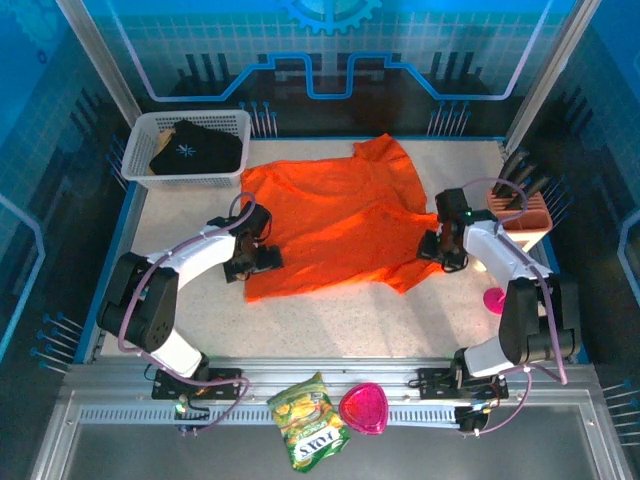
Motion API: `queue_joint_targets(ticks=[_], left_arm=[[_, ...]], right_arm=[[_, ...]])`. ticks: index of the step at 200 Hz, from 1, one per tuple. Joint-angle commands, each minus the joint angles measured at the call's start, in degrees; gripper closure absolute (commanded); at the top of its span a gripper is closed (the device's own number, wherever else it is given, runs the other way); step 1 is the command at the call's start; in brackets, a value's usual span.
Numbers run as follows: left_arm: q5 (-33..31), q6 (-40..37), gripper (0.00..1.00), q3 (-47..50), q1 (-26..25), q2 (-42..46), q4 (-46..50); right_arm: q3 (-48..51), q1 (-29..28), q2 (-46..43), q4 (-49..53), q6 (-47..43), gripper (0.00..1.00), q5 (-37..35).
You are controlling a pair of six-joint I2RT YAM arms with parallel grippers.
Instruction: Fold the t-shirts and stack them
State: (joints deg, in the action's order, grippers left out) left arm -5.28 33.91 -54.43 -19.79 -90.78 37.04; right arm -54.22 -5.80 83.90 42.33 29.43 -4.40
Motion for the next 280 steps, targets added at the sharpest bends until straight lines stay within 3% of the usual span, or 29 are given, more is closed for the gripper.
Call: queue_joint_targets(ticks=[1, 83, 182, 210, 280], left_arm=[[-0.2, -1.8, 0.07, -1.7, -0.5, -0.4, -0.6], [0.4, -2.3, 0.10, -5.9, -0.7, -4.0, -0.6], [0.1, -1.9, 0.10, -5.3, -1.0, -3.9, -0.9], [0.1, -1.9, 0.11, -5.5, -1.3, -3.8, -0.7], [0.0, -2.4, 0.10, -4.5, -1.5, -1.7, -0.6]], right_arm=[[2.5, 1.8, -1.5, -3.7, 1.7, 0.51, -1.6], [0.0, 4.9, 8.1, -8.1, -1.0, 0.56, -3.8], [-1.4, 5.2, 10.3, -8.8, -2.3, 0.80, -2.9], [-0.7, 5.1, 9.0, -8.4, -2.1, 1.00, -2.2], [3.5, 0.9, -5.8, 2.3, 0.6, 1.00, -6.8]])
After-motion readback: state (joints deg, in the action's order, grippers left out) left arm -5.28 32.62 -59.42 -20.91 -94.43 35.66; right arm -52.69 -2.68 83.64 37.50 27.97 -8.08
